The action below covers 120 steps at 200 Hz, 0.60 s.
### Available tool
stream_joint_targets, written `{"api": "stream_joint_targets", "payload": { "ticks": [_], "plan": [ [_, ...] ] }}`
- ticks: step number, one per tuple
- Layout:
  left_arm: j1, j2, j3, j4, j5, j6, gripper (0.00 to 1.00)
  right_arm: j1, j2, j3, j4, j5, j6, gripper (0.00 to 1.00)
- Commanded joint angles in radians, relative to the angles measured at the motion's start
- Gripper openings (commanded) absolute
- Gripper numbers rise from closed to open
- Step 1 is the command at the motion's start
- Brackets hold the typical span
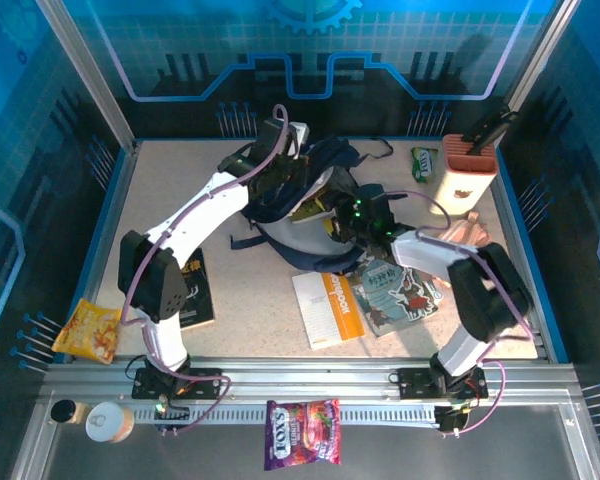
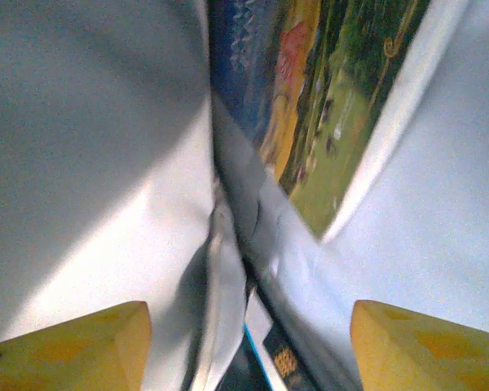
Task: Pack the student bag
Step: Close the student bag at the top-center of the table.
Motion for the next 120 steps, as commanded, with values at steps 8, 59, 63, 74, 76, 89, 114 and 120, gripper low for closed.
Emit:
{"api": "stream_joint_targets", "payload": {
  "ticks": [8,59,63,74,76,89,114,120],
  "plan": [
    [0.076,-0.077,-0.078,0.096,-0.043,-0.048,0.0,-0.014,-0.163,-0.07,-0.156,-0.054,-0.04,0.7],
    [0.148,-0.174,-0.266,0.132,-0.007,-0.099,0.18,-0.028,-0.401,-0.113,-0.475,0.132,-0.266,0.8],
    [0.149,-0.184,-0.282,0.138,0.003,-0.106,0.24,-0.028,-0.413,-0.11,-0.508,0.157,-0.3,0.8],
    [0.149,-0.215,-0.323,0.153,0.037,-0.127,0.4,-0.029,-0.429,-0.092,-0.57,0.203,-0.408,0.84],
    [0.15,-0.22,-0.331,0.154,0.043,-0.133,0.44,-0.03,-0.431,-0.089,-0.578,0.208,-0.429,0.84],
    [0.149,-0.255,-0.37,0.157,0.079,-0.168,0.6,-0.032,-0.423,-0.061,-0.641,0.225,-0.549,0.87],
    [0.149,-0.323,-0.439,0.17,0.09,-0.22,0.8,-0.027,-0.374,-0.003,-0.731,0.22,-0.758,0.88],
    [0.151,-0.339,-0.457,0.175,0.081,-0.227,0.84,-0.019,-0.361,0.012,-0.744,0.224,-0.814,0.88]
  ]
}}
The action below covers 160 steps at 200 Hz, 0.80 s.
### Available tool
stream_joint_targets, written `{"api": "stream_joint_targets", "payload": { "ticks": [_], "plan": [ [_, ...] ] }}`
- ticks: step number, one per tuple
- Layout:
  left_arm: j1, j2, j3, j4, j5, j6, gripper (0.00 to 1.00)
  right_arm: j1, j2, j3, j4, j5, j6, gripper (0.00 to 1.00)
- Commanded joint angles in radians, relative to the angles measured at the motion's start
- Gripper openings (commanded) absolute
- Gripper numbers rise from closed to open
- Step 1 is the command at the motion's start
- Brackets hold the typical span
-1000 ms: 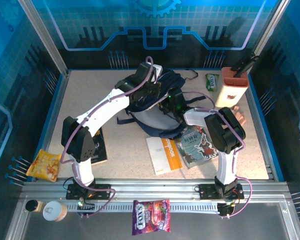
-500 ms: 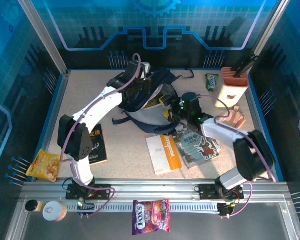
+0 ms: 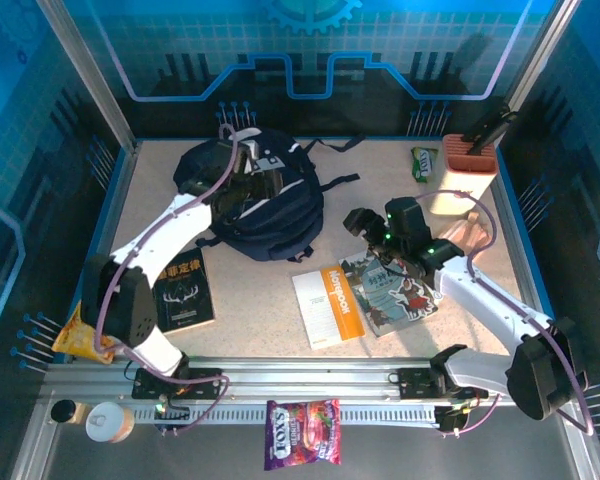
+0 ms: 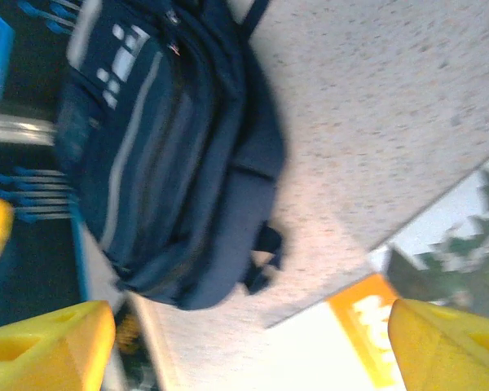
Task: Pack the student bag
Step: Close the student bag at the top-center of the table, then move the book to the middle-right of the table.
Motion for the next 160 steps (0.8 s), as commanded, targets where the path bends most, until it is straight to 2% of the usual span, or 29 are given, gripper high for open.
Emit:
{"api": "stream_joint_targets", "payload": {
  "ticks": [1,29,50,66,90,126,160],
  "plan": [
    [0.003,-0.082,-0.059,0.05,0.026,-0.077,0.85,0.006,0.043,0.075,-0.163,0.053,-0.299,0.88],
    [0.017,-0.144,-0.128,0.086,-0.001,-0.101,0.99,0.041,0.128,0.142,-0.304,0.142,-0.471,0.91],
    [0.028,-0.178,-0.167,0.115,0.017,-0.105,0.99,0.038,0.194,0.171,-0.379,0.173,-0.56,0.92],
    [0.033,-0.191,-0.185,0.129,0.04,-0.101,0.99,0.027,0.234,0.18,-0.401,0.144,-0.587,0.92],
    [0.039,-0.194,-0.191,0.135,0.062,-0.093,0.99,-0.004,0.266,0.161,-0.341,0.038,-0.568,0.92],
    [0.043,-0.187,-0.19,0.137,0.104,-0.086,0.99,-0.074,0.336,0.114,-0.207,-0.094,-0.461,0.91],
    [0.043,-0.178,-0.194,0.15,0.157,-0.075,0.99,-0.113,0.417,0.095,-0.132,-0.128,-0.389,0.9]
  ]
}}
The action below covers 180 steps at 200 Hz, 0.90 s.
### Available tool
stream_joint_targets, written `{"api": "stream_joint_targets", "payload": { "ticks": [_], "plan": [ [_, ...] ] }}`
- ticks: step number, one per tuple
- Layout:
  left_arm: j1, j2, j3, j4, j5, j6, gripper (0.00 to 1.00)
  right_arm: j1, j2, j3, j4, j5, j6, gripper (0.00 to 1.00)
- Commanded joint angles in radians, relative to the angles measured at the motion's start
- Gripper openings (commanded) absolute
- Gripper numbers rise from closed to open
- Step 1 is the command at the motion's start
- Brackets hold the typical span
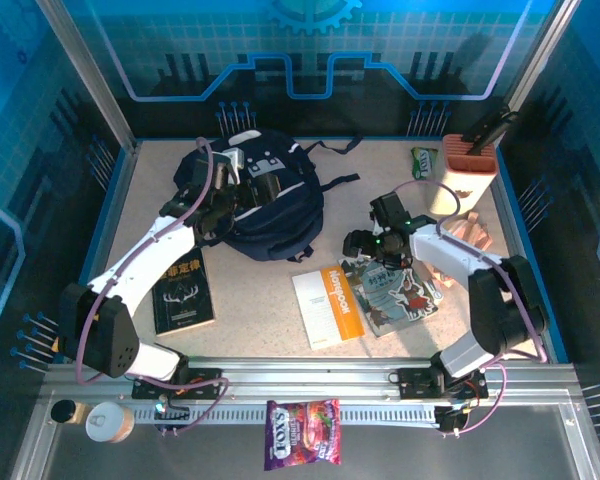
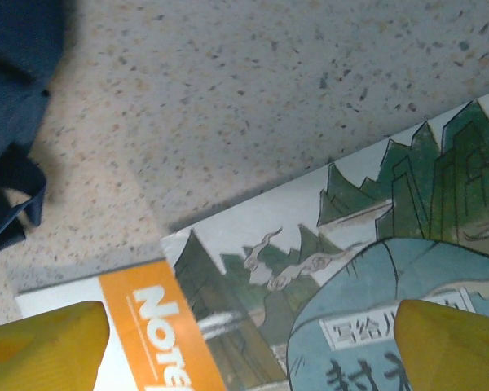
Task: Pack the student bag
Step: Move the book to the middle-right of the table.
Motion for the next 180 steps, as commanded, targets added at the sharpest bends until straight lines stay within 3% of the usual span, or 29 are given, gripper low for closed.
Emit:
{"api": "stream_joint_targets", "payload": {
  "ticks": [1,92,151,180],
  "plan": [
    [0.01,-0.015,-0.016,0.036,0.069,0.007,0.99,-0.024,0.048,-0.023,0.07,-0.065,0.068,0.9],
    [-0.012,0.142,0.067,0.062,0.278,-0.132,0.99,-0.062,0.246,0.076,0.109,0.05,0.222,0.9],
    [-0.162,0.302,0.146,0.079,0.331,-0.285,0.99,-0.101,0.398,0.305,0.056,0.118,0.204,0.88],
    [-0.254,0.354,0.171,0.056,0.258,-0.359,0.98,-0.121,0.355,0.37,0.032,0.026,0.085,0.88]
  ]
}}
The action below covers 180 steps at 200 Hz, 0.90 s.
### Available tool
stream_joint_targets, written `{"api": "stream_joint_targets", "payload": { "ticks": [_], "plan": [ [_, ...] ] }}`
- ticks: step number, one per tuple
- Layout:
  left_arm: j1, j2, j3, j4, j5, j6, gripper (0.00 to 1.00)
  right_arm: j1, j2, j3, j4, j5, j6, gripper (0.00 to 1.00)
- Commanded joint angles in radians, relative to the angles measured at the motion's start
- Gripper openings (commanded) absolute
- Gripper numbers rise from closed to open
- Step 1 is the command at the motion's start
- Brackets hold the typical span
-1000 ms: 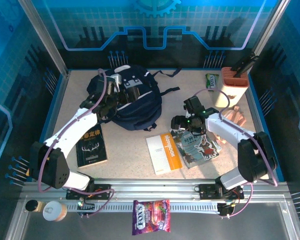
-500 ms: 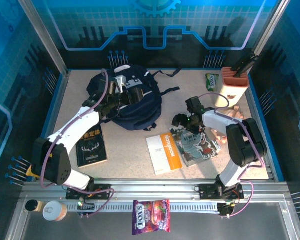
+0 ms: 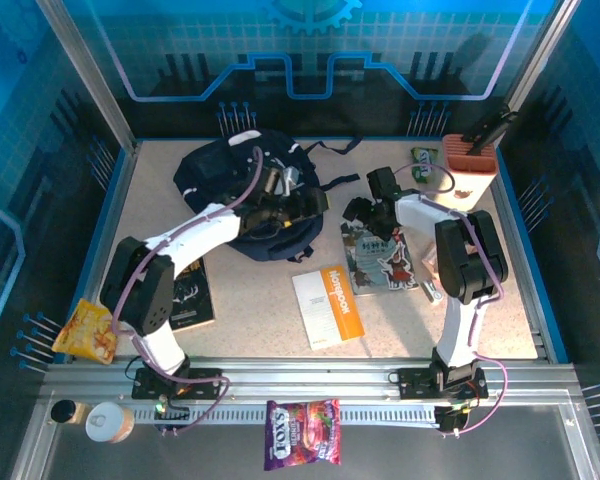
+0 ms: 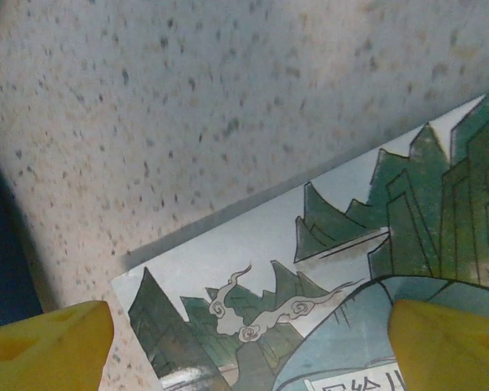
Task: Pack the student bag
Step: Move the book to the middle-right of the table, then pick up the book from the middle-right of the table.
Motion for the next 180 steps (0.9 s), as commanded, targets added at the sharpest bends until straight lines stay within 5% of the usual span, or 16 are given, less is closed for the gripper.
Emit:
{"api": "stream_joint_targets", "payload": {
  "ticks": [1,28,84,180],
  "plan": [
    [-0.061,0.039,0.04,-0.001,-0.027,-0.106,0.98,-0.027,-0.015,0.046,-0.063,-0.049,-0.104,0.88],
    [-0.126,0.075,0.037,0.014,-0.069,-0.185,0.94,-0.039,-0.14,0.002,-0.082,-0.093,-0.18,0.87],
    [-0.21,0.177,0.109,-0.013,-0.067,-0.207,0.86,-0.082,-0.335,-0.199,-0.143,0.012,-0.252,0.89],
    [-0.228,0.363,0.249,-0.139,-0.092,-0.22,0.61,-0.147,-0.237,-0.249,-0.137,-0.04,-0.277,0.83]
  ]
}}
